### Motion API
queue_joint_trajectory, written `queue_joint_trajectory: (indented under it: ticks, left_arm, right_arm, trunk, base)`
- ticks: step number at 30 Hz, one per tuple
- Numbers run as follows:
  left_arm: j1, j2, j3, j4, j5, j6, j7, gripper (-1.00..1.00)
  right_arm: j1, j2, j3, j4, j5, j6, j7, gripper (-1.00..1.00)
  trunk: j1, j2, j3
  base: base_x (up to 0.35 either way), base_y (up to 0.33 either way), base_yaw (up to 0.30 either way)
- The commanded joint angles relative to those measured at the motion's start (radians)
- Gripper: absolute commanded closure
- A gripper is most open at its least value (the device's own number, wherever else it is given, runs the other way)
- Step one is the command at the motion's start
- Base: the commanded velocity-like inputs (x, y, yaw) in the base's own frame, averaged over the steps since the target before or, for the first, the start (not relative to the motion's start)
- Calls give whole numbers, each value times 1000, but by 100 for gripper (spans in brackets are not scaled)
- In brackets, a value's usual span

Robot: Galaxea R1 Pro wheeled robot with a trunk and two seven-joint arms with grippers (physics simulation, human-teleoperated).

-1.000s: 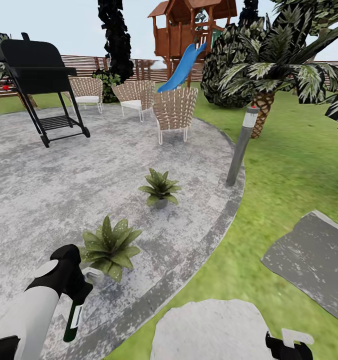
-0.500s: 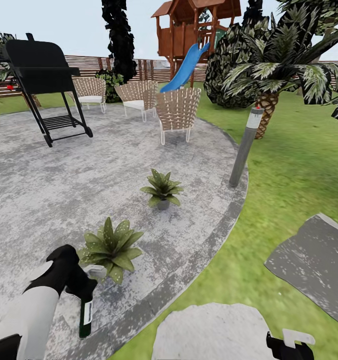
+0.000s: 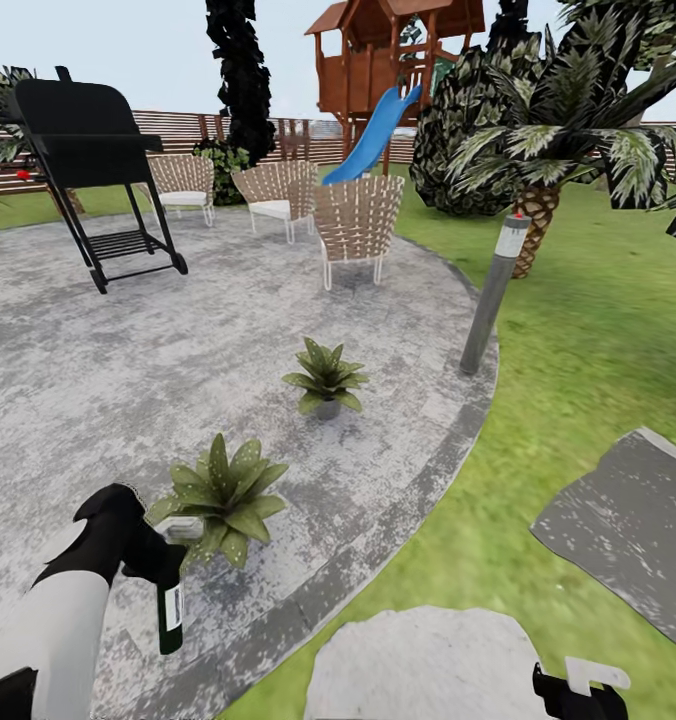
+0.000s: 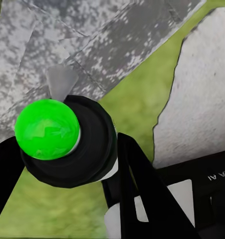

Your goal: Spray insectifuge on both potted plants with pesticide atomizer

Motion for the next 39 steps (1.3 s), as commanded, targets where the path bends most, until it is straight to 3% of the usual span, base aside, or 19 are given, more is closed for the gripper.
queue_joint_trajectory:
  ticks: [1,11,21,32,37,39]
  left_arm:
    - [0,-1,5,0,-8,9,-5,100]
    - [6,-17,9,11,0,9,-1,100]
    - [7,-18,8,12,-1,9,1,100]
    - [32,-7,15,11,-2,9,2,100]
    - [33,-20,21,14,1,8,2,100]
    - [33,-40,22,12,1,8,5,100]
  right_arm:
    - [-1,0,-7,2,11,-5,-3,-100]
    - [-1,0,-7,2,11,-6,-4,-100]
    - [-1,1,-6,2,12,-6,-4,-100]
    - [-1,4,-6,2,11,-5,-4,-100]
    - [-1,3,-7,1,11,-5,-4,-100]
    - [-1,3,-7,0,11,-5,-4,-100]
  trunk:
    - [0,0,-1]
    - [0,0,-4]
    - [0,0,-5]
    - [0,0,-5]
    - [0,0,-5]
    - [0,0,-5]
  base:
    - [0,0,203]
    - [33,-17,186]
    - [219,-154,18]
    - [17,-11,250]
    - [0,0,49]
    - [0,0,4]
